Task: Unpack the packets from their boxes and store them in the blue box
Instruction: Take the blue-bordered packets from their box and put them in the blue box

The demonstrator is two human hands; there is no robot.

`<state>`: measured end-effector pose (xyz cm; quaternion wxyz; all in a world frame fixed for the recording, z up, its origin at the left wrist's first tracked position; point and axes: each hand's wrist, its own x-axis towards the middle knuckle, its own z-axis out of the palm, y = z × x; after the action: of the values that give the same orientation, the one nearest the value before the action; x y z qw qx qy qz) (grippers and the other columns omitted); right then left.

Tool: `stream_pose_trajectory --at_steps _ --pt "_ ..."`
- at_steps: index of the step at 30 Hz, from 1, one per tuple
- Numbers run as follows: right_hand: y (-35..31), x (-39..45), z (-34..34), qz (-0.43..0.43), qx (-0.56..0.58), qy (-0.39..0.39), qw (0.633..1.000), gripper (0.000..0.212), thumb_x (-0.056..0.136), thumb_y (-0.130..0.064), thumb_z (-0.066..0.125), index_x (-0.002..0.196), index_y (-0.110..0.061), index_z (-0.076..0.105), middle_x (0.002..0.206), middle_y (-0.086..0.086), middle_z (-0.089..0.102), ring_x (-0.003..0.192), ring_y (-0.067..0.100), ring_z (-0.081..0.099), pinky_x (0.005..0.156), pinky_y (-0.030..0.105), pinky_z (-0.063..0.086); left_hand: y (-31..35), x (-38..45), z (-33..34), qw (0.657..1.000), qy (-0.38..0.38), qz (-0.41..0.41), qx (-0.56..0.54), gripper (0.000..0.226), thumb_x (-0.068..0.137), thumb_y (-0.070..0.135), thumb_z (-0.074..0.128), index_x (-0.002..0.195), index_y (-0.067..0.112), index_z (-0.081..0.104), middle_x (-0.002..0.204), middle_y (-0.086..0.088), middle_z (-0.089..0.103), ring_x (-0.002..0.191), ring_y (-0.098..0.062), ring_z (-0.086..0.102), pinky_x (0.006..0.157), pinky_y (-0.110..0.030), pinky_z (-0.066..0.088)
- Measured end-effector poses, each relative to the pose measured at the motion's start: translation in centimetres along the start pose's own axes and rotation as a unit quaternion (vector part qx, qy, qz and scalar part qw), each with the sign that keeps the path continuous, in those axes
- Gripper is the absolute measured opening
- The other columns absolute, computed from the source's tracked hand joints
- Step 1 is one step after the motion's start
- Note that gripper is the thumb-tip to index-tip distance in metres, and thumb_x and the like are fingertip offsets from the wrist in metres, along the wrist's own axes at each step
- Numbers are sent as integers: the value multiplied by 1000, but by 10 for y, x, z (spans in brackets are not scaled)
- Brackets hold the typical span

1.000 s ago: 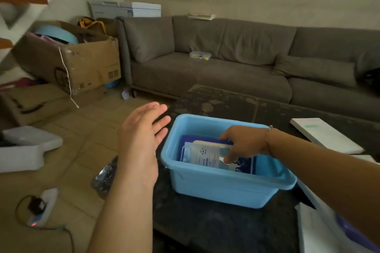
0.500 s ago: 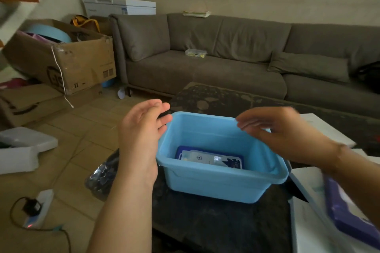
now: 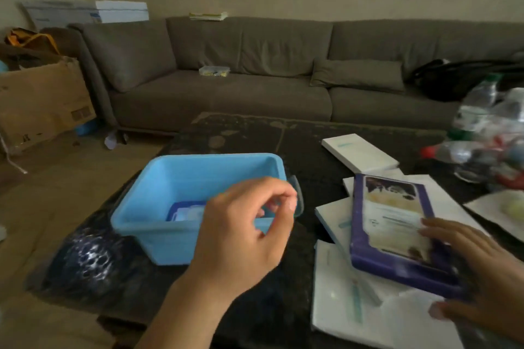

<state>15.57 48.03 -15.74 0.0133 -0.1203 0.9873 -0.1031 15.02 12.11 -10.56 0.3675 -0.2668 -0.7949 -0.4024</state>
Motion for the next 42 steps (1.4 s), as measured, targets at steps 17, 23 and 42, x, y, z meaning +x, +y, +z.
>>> stream_pose_trajectory --at_steps 17,23,42 --pt "-30 -4 14 -27 229 397 889 38 89 -51 54 83 -19 74 91 -17 67 95 4 63 77 20 55 27 -30 111 967 -216 138 -3 20 90 18 64 105 11 74 117 0 71 110 -11 64 95 -29 52" --pt "-34 3 12 -17 285 428 857 56 87 -66 48 81 -16 72 85 -16 66 87 9 63 62 20 55 43 -27 122 957 -228 132 123 39 89 26 57 125 14 65 122 1 69 114 -13 61 90 -24 54" --pt "-34 -1 13 -34 288 405 867 40 86 -54 55 87 -20 75 86 -15 69 85 9 65 62 26 56 39 -34 115 956 -71 234 163 26 98 13 52 82 19 72 89 5 73 81 -16 61 56 -28 50"
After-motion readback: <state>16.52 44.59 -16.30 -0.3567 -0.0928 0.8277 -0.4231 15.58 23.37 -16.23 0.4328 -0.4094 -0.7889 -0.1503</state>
